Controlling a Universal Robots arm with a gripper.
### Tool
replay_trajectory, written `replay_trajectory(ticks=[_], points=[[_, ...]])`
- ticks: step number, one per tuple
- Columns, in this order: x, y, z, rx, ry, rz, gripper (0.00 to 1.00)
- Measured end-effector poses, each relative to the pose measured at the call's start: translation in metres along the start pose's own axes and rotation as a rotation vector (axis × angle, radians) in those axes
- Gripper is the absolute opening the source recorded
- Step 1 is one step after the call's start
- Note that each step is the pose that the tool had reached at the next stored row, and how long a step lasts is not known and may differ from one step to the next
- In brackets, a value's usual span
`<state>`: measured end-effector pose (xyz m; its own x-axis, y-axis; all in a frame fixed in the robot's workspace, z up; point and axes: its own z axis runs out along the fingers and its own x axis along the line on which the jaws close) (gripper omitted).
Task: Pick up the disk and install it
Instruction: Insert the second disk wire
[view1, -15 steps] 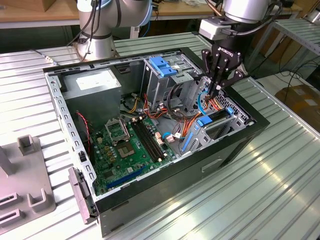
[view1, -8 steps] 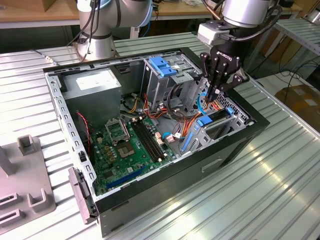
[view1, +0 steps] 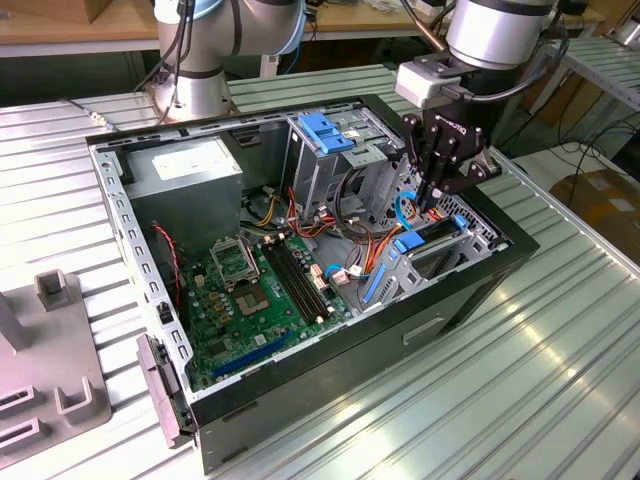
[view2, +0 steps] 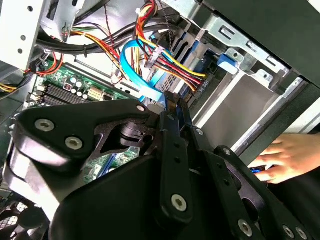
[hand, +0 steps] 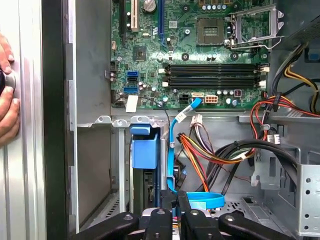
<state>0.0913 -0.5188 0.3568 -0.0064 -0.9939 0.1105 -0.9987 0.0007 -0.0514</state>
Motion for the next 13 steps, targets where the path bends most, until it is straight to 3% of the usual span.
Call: replay_trajectory(ticks=[1, 13], points=[[0.0010, 0.0004, 0.0002, 0.0027, -0.0003, 0.000, 0.16], [0.0011, 0.0010, 0.0001, 0.0030, -0.0004, 0.000, 0.16]])
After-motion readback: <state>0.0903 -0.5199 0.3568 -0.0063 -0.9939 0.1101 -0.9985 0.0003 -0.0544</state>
